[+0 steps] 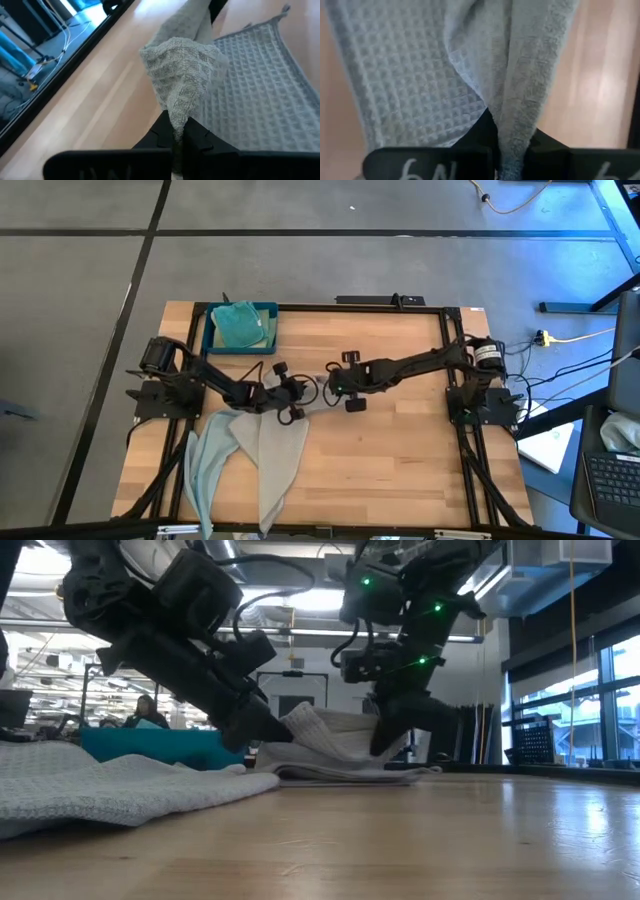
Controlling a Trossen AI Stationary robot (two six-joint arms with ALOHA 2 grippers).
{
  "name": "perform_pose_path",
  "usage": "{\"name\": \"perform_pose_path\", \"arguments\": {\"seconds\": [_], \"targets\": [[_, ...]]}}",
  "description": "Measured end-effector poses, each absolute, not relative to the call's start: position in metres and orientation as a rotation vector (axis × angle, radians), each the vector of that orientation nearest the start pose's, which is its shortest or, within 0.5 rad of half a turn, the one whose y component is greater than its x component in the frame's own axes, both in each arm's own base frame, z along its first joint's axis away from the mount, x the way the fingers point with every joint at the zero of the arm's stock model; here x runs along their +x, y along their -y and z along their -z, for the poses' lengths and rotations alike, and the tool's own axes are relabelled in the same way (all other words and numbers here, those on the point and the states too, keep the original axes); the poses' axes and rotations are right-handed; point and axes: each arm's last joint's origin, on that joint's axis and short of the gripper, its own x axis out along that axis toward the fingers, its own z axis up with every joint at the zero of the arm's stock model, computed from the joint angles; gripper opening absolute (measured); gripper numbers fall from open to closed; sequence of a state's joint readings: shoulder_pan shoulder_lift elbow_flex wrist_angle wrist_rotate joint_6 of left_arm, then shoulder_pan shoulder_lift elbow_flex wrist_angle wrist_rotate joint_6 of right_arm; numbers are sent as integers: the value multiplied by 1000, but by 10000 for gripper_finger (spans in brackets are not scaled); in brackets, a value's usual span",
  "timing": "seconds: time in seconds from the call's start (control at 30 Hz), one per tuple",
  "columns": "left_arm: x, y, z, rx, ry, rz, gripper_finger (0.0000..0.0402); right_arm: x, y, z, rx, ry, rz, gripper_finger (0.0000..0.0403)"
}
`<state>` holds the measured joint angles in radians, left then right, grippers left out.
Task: Fold microfiber towels
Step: Fold the right gray towel
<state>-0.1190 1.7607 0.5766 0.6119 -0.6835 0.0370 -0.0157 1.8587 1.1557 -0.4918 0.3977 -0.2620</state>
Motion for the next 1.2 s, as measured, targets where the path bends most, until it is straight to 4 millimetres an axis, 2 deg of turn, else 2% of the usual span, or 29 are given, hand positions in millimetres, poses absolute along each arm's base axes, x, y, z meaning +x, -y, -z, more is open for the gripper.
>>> {"name": "perform_pose_path", "arguments": {"seconds": [0.37,0.53,0.73,0.87,1.2], "targets": [[292,39,-110,284,-528,-473,0,350,-7,-162,-448,-1229,156,24],[290,51,-111,355,-522,-468,0,348,-17,-163,-419,-1226,120,24],[289,49,-112,468,-546,-500,1,349,-20,-165,-505,-1203,237,24],[290,50,-111,448,-548,-449,21,347,-28,-164,-524,-1218,197,27],[288,54,-109,533,-584,-411,78,342,-49,-163,-512,-1221,150,55]]}}
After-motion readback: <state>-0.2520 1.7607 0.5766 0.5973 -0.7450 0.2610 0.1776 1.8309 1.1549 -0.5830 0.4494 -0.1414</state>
